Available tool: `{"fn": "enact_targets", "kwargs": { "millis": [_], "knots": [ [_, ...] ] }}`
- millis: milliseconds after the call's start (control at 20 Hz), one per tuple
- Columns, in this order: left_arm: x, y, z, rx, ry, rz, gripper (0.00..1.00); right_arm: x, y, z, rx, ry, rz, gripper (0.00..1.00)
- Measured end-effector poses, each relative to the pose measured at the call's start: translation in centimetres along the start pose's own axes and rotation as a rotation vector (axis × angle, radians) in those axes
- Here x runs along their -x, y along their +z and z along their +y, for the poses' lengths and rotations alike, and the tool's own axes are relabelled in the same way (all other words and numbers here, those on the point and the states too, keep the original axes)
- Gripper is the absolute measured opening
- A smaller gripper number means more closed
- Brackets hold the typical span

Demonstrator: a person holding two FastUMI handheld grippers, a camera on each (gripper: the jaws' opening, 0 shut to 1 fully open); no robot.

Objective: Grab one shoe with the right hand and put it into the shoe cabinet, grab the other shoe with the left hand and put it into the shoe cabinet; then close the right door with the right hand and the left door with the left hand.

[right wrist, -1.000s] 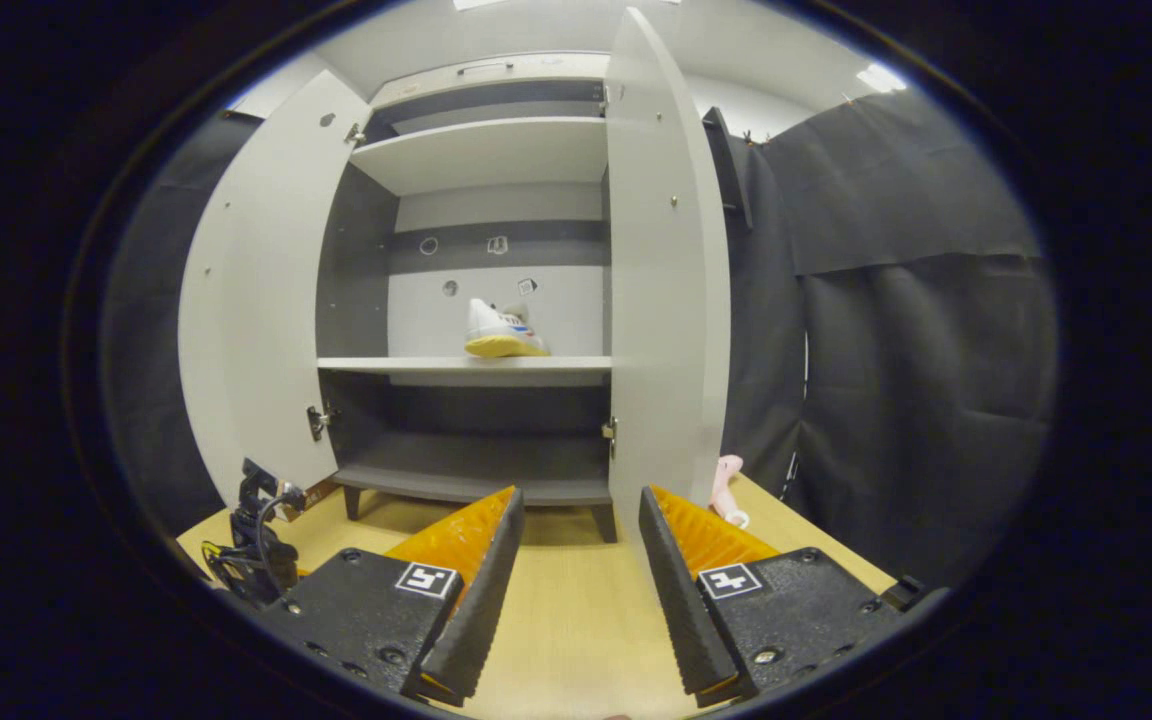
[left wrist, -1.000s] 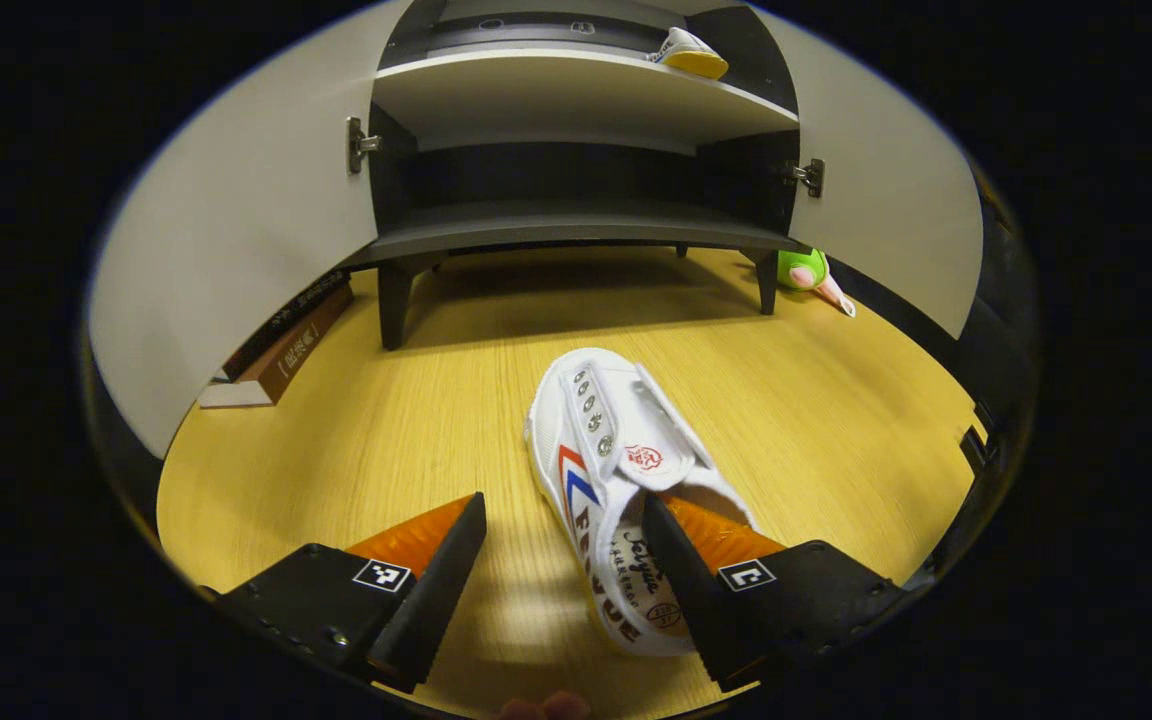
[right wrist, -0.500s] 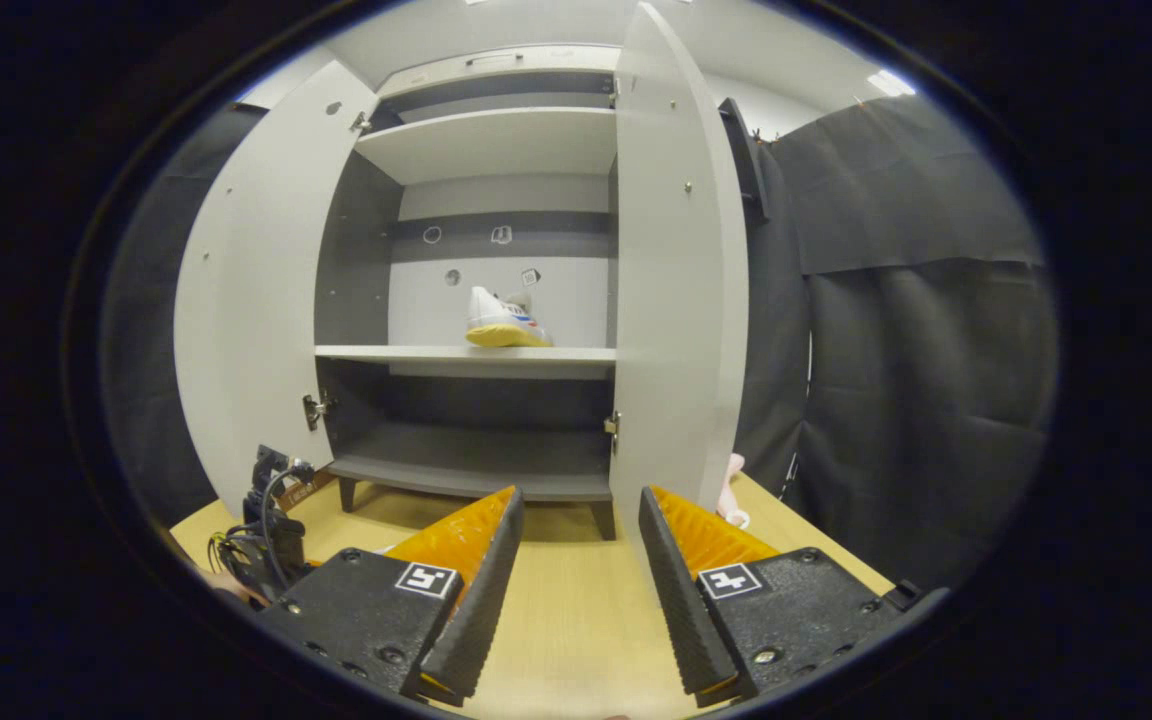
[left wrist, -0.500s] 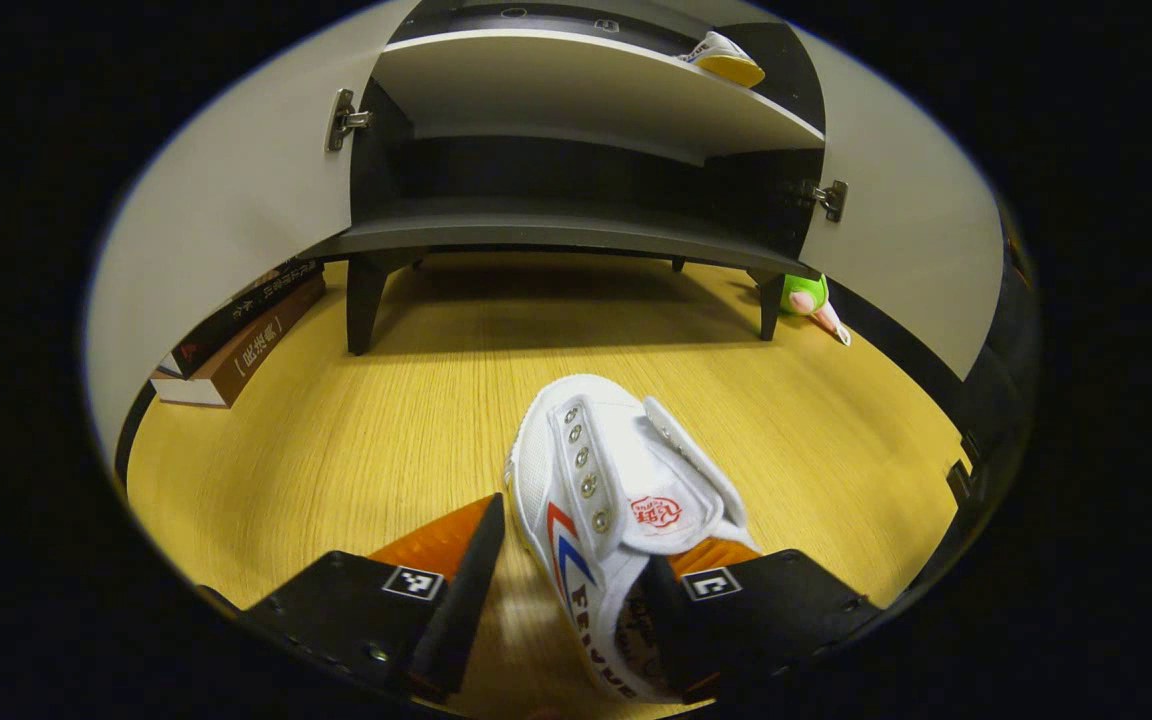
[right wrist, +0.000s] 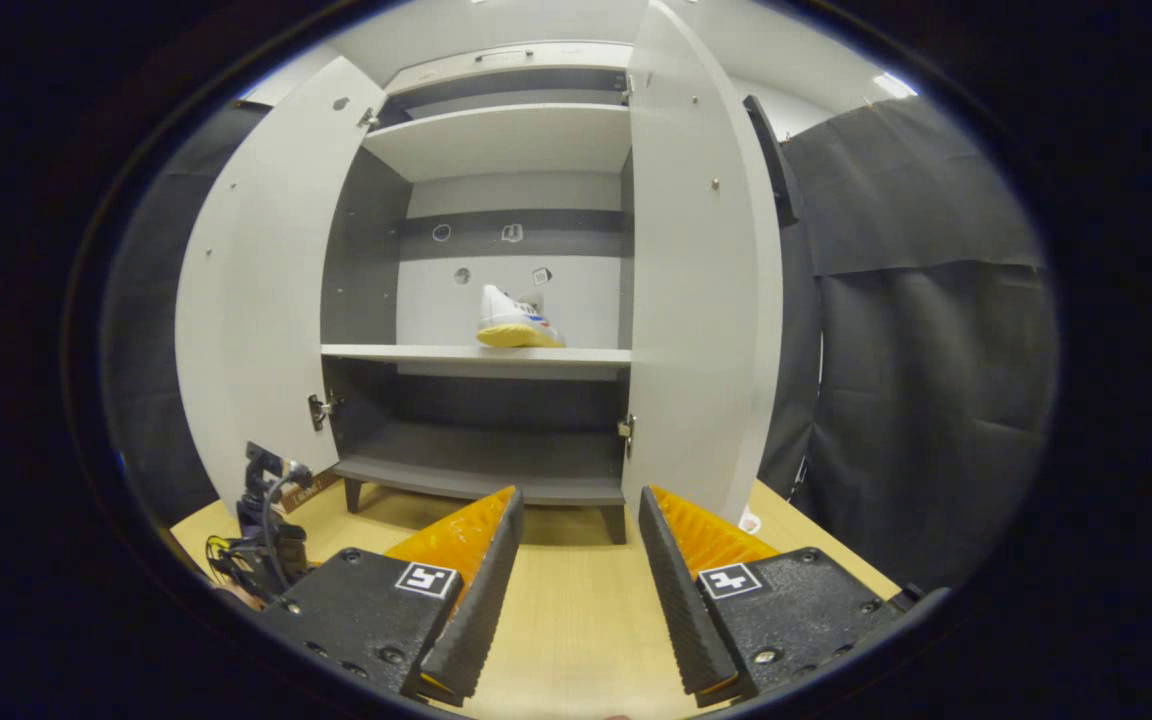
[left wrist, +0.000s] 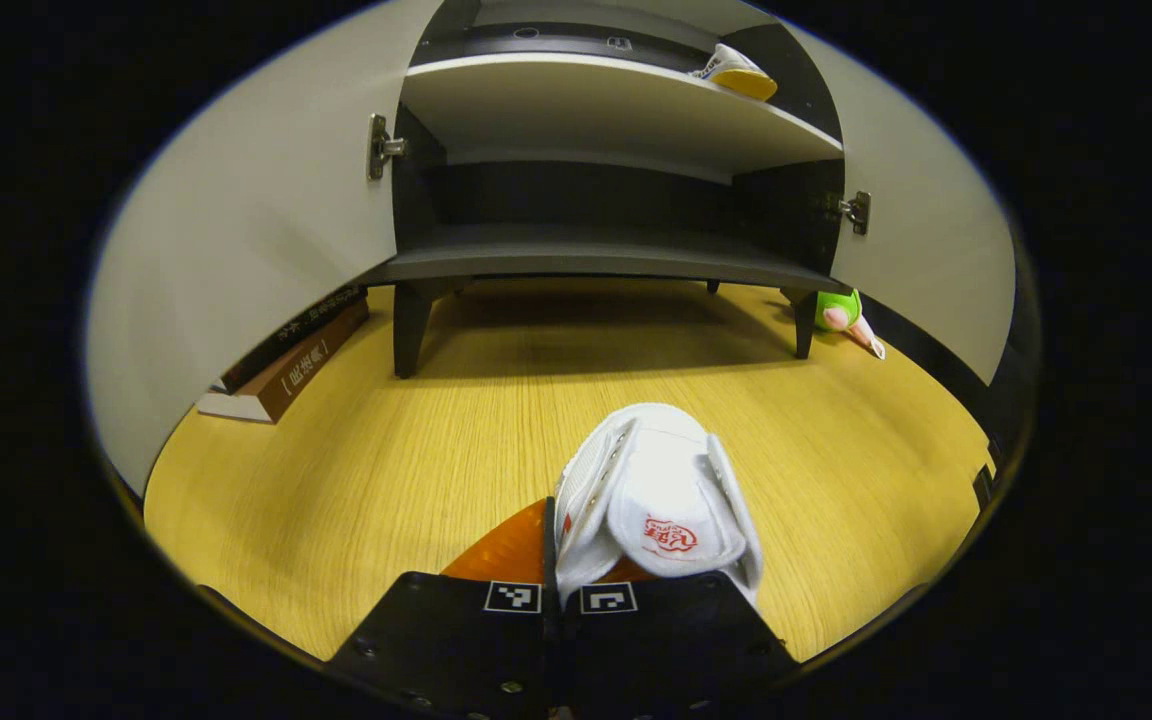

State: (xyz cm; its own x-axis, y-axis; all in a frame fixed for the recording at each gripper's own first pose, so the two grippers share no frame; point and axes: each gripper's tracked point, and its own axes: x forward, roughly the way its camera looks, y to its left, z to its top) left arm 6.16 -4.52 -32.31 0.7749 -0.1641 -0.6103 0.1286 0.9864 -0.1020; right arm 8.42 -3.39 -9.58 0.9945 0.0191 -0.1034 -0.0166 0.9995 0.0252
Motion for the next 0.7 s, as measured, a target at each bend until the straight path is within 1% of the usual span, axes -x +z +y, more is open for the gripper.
{"fn": "enact_targets", "kwargs": {
  "millis": [100,200,350,450,550,650,700],
  "knots": [
    [3.3,3.6,0.2,0.014,0.023,-0.082,0.00,-0.1,0.1,0.2,0.005,0.004,-0.002,0.74],
    [6.2,8.3,0.2,0.031,0.039,-0.169,0.00,-0.2,0.4,0.5,0.010,0.011,-0.009,0.73],
    [9.2,17.0,-0.7,0.049,0.053,-0.298,0.00,-0.3,0.8,1.4,0.012,0.038,-0.017,0.74],
    [9.3,22.4,-0.9,0.086,0.051,-0.366,0.00,-0.3,1.4,2.0,0.018,0.055,-0.029,0.74],
    [8.4,27.7,-0.9,0.119,0.056,-0.422,0.00,-0.3,1.7,2.5,0.028,0.067,-0.039,0.73],
    [6.6,32.2,-0.3,0.116,0.091,-0.450,0.00,-0.2,1.9,2.8,0.036,0.075,-0.045,0.73],
    [5.1,33.9,0.0,0.123,0.104,-0.439,0.11,-0.2,2.1,2.9,0.038,0.077,-0.048,0.73]
  ]
}}
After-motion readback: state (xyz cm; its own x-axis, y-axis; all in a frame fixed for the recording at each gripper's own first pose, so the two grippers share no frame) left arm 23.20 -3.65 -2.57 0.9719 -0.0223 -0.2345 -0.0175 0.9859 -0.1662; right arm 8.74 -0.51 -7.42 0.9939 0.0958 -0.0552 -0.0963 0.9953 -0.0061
